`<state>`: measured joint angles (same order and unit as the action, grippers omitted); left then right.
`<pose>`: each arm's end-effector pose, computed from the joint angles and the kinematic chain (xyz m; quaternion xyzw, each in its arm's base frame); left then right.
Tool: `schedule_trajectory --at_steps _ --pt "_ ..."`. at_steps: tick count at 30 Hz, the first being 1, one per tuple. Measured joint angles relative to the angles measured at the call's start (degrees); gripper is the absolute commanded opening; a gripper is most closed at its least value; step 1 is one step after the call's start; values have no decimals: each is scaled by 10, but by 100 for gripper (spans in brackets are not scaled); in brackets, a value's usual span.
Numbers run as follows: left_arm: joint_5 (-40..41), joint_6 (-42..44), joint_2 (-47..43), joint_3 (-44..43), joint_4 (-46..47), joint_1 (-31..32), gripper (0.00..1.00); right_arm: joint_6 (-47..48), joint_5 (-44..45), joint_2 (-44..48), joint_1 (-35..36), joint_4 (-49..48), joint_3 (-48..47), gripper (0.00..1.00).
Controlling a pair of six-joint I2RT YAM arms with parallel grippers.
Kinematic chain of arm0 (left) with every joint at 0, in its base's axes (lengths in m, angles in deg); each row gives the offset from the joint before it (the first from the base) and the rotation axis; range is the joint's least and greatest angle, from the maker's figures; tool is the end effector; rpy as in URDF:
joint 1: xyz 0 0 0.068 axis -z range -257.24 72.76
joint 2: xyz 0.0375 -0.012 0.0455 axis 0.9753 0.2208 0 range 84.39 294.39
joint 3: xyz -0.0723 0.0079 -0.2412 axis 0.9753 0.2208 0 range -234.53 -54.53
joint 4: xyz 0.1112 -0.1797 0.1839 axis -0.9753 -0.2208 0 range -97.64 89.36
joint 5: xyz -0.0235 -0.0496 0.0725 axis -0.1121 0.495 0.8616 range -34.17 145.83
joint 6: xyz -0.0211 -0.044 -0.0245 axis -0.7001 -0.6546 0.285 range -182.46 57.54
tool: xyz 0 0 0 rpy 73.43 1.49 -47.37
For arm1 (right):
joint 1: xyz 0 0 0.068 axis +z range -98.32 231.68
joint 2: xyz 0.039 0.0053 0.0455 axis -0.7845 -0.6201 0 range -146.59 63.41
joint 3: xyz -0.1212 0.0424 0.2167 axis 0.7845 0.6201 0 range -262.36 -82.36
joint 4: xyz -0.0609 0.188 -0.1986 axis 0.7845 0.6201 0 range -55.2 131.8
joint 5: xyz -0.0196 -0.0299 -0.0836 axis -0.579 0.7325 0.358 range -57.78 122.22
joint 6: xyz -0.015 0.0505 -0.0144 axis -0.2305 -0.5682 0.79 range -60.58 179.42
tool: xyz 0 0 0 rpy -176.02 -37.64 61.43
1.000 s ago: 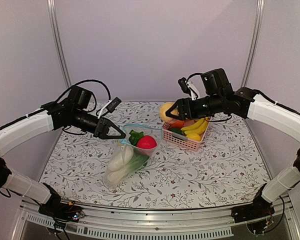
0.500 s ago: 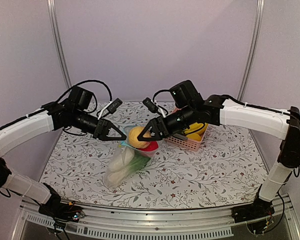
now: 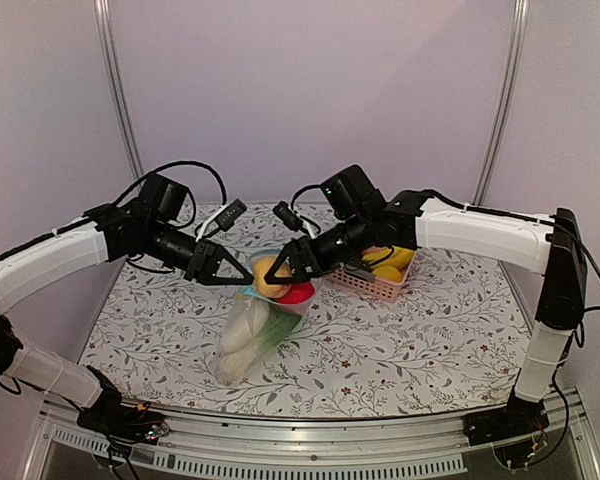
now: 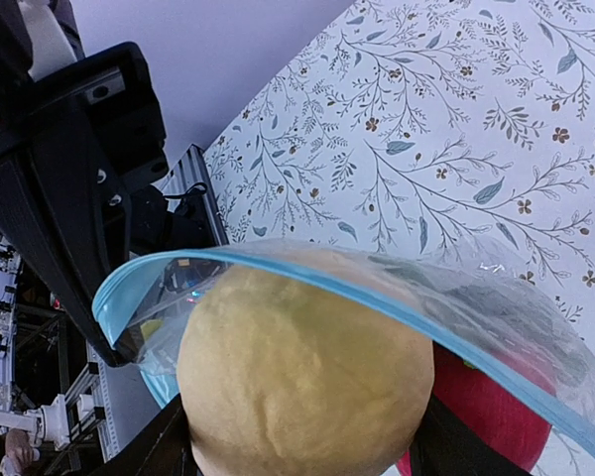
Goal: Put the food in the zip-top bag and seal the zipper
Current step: Place the fake fruit in the zipper food storage bag.
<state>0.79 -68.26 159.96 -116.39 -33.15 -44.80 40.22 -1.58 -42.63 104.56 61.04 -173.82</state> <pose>0.2344 -0.1845 0.2752 0.3572 0.7611 -0.5134 0.1720 0.2477 0.3611 0.2694 -0.3678 0.7977 0.4479 0.1664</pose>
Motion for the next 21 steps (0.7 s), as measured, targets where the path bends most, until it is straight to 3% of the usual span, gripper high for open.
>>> schedule_trajectory --at_steps 4,13,21 --pt "0 1 0 0 0 1 0 15 22 -11 12 17 -7 73" --pt "0 1 0 0 -9 2 0 60 73 -29 45 66 -22 93" --pt "0 2 0 0 -12 2 0 90 101 -8 48 87 -22 99"
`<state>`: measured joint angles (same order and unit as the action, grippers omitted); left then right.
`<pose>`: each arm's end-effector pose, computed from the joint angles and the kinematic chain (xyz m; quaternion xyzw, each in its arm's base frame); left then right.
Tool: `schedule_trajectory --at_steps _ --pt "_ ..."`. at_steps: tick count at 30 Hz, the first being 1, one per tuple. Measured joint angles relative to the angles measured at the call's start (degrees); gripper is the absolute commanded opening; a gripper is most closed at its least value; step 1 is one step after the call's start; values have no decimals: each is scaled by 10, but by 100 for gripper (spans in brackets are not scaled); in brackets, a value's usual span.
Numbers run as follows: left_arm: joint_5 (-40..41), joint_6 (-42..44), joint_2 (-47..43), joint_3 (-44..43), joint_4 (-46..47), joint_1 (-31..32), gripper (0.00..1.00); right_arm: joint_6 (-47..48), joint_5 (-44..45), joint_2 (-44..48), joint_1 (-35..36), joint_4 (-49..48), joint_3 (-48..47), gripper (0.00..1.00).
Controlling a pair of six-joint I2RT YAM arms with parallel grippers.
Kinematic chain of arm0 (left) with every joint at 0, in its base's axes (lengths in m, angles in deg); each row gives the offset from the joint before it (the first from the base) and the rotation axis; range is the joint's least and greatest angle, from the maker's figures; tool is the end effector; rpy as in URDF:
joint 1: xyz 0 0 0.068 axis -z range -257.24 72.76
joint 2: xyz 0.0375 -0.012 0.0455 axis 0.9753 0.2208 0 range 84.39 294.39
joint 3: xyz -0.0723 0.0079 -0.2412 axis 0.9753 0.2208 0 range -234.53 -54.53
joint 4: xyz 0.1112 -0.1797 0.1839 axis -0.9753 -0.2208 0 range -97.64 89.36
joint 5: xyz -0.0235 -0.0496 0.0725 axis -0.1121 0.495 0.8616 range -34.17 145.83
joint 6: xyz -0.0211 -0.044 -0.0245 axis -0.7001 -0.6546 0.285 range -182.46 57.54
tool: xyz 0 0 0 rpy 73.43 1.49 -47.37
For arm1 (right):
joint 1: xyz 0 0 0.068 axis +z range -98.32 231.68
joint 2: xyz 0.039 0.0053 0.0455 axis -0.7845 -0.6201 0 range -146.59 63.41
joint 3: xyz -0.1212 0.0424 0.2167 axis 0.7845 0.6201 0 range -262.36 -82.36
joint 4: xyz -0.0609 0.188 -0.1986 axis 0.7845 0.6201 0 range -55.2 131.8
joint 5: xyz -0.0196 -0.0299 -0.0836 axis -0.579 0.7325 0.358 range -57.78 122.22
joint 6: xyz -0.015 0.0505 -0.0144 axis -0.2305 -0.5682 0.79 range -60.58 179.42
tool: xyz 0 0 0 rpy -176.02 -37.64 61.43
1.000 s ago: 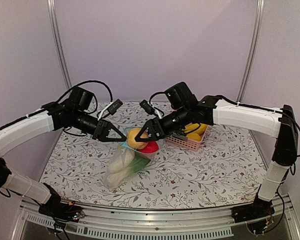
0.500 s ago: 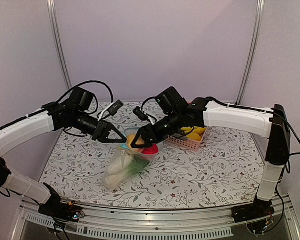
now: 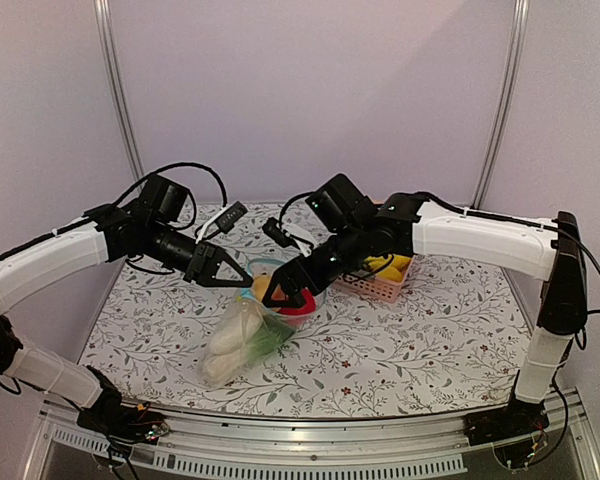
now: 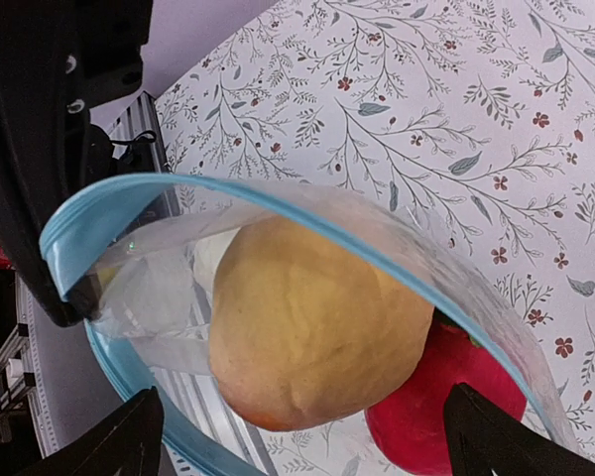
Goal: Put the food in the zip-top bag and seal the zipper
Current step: Place the fake fruit in the zipper food storage bag, then pass from the left arm to the right
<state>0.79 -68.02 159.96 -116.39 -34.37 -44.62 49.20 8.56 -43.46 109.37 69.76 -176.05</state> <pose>0.2326 -0.1844 0.2738 0.3564 0.7642 -0.5122 0.1633 0.2194 0.3744 0.2633 -0.4350 0.8074 0.3541 0.1831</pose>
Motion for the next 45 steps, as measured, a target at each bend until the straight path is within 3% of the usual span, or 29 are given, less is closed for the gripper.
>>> schedule_trajectory --at_steps 12,19,30,45 --pt "3 0 0 0 0 0 0 0 38 104 0 4 33 97" --pt "4 0 0 0 0 0 0 -16 127 170 -2 12 85 84" --pt "5 0 0 0 0 0 0 -91 242 146 -40 56 101 70" --pt "6 0 0 0 0 0 0 -89 248 76 -40 80 68 51"
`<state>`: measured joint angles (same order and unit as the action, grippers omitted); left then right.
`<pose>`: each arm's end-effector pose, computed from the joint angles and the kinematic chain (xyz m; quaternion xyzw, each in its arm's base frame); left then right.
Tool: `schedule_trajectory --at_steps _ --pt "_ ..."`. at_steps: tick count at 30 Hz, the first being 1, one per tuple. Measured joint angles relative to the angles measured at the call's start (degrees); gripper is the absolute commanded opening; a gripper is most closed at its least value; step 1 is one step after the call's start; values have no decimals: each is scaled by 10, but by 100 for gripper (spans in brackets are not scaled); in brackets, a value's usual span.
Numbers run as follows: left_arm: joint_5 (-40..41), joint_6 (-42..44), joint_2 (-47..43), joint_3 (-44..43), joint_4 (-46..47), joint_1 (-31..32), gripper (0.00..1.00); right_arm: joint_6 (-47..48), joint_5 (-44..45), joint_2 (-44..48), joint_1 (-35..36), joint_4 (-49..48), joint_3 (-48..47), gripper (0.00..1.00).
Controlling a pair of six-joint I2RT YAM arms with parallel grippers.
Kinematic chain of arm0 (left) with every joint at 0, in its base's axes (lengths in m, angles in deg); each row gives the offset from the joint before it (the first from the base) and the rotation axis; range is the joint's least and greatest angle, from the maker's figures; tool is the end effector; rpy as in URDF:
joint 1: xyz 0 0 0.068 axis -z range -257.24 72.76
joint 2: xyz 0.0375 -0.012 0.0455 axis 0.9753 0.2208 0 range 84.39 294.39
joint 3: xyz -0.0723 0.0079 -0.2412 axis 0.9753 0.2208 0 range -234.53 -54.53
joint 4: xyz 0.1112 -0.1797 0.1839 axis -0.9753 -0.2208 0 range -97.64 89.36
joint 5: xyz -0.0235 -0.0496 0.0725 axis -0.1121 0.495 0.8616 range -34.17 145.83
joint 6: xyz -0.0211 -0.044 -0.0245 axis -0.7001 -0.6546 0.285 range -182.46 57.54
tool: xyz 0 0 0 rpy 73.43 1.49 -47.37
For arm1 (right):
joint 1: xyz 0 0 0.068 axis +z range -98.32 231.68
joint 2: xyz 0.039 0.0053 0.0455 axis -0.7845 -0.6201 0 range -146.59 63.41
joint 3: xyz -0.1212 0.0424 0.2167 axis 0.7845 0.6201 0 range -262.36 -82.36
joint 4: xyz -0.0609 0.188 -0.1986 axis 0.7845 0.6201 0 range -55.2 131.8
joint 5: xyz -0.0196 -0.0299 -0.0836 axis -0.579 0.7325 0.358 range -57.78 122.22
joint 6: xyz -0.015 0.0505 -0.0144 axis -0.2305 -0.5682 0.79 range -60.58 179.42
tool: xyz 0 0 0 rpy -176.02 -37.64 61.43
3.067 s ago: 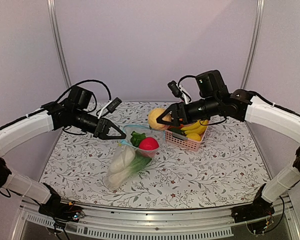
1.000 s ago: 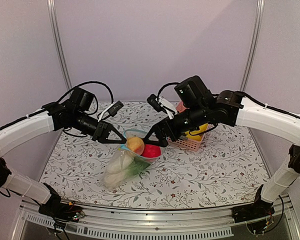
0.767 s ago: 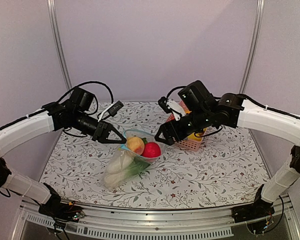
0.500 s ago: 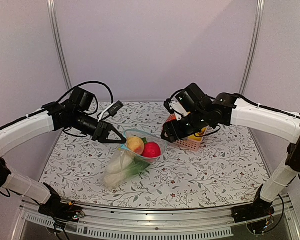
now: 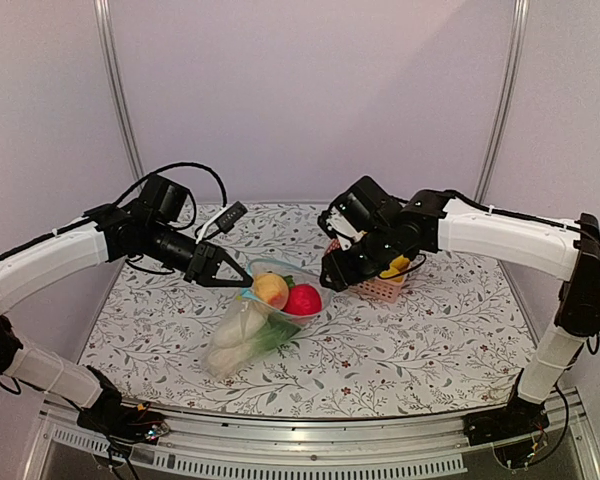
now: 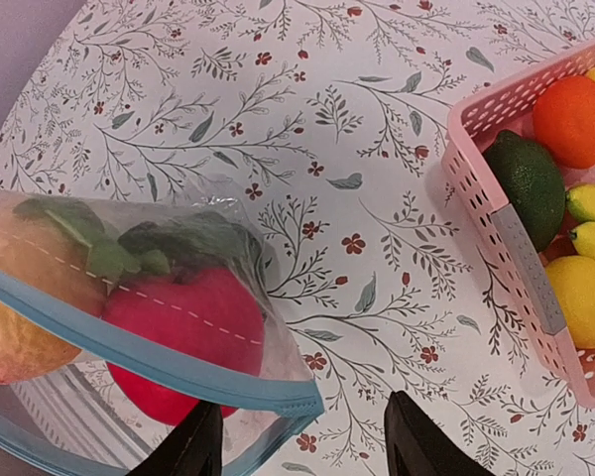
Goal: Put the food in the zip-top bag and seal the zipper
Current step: Pass from the left arm to the right
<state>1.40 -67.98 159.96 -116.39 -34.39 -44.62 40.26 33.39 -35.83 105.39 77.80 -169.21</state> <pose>0.2329 -0.1844 0.2735 0.3555 0.7668 -0.5082 0.1657 0.2334 0.3166 0.2633 -0.2806 0.9125 0.1687 0.2451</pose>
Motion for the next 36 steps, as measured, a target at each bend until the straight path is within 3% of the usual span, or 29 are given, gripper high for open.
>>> schedule_trajectory --at_steps 7,12,17,20,23,29,32,36 --pt "0 0 0 0 0 0 0 4 0 -13 0 1 -1 29" --pt "0 0 0 0 0 0 0 6 1 -14 0 4 -5 0" --pt "6 0 0 -1 0 0 0 -5 19 -14 0 35 -36 0" --pt "24 -2 -2 -10 -5 0 7 -13 33 -13 0 64 -64 0" --pt "55 -6 -12 -26 -14 0 18 -23 48 -8 0 101 -99 0" --pt "130 -23 -55 -55 -24 5 71 -51 65 34 0 143 -134 0" --pt "171 -26 -70 -57 -30 13 82 -67 81 47 0 158 -139 0" --pt "251 -19 -95 -48 -35 49 85 -99 111 49 0 170 -149 0"
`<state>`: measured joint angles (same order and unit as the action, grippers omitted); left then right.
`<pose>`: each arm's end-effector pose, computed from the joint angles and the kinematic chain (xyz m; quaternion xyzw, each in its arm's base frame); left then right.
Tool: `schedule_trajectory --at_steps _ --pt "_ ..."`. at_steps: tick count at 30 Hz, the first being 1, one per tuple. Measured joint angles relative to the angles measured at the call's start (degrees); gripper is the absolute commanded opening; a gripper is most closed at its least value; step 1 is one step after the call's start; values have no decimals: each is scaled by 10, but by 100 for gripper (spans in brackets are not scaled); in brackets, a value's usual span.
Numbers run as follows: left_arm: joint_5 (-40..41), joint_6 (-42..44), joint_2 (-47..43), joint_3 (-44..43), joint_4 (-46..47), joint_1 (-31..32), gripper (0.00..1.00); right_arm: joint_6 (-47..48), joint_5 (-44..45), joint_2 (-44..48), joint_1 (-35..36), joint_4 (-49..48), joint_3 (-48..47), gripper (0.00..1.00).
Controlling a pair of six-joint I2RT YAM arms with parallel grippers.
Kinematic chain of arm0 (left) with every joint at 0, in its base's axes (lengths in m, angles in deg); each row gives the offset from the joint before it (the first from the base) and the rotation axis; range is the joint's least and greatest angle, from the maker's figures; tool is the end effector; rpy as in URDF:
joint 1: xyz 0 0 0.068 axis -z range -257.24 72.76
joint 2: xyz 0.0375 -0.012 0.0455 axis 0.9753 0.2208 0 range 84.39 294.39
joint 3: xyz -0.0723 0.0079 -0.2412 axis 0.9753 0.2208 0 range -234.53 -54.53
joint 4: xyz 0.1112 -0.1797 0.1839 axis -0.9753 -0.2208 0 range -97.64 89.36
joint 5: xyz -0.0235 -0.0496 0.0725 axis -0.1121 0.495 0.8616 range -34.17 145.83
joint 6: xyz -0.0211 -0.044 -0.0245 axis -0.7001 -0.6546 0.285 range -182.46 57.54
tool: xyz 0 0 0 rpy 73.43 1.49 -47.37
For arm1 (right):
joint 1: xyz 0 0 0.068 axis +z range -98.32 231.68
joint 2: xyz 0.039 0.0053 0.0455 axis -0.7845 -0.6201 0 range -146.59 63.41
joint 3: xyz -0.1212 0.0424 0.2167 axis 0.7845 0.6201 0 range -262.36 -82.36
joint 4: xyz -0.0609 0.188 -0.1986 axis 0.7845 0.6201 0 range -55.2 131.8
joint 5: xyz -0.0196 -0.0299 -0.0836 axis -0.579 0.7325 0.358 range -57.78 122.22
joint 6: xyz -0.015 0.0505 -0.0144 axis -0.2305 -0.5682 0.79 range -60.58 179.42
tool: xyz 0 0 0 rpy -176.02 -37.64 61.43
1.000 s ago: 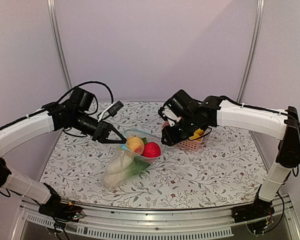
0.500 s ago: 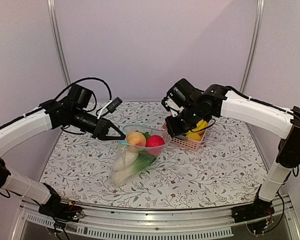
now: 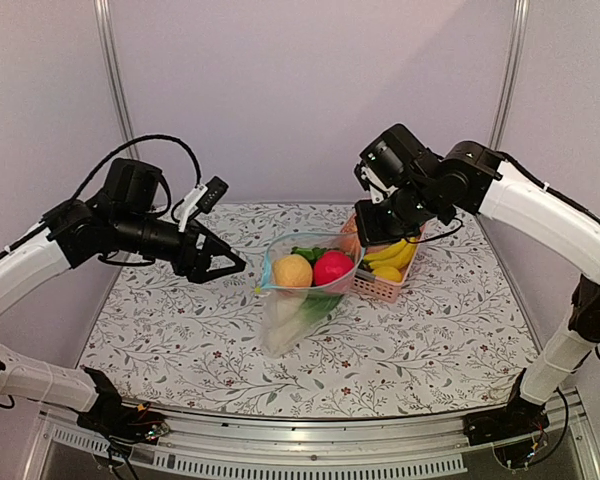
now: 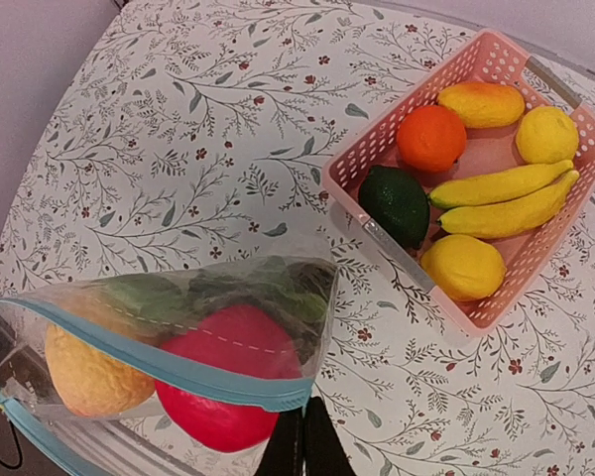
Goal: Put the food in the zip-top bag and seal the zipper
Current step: Pass from the left arm to the right
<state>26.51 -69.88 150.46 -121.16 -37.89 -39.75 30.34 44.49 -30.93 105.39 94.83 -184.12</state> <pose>0.2040 -0.1790 0.3343 0.3340 0.8056 -0.3748 0.3147 0.2193 0.2855 0.3615 -0.1675 0.9275 0.1347 0.3060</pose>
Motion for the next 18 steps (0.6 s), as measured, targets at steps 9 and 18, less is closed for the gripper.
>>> schedule_trajectory --at_steps 9,18 --pt "87 -20 -99 114 72 77 89 -57 66 2 0 6 -23 0" --pt "177 -58 -148 245 234 181 76 -71 75 2 0 7 -31 0"
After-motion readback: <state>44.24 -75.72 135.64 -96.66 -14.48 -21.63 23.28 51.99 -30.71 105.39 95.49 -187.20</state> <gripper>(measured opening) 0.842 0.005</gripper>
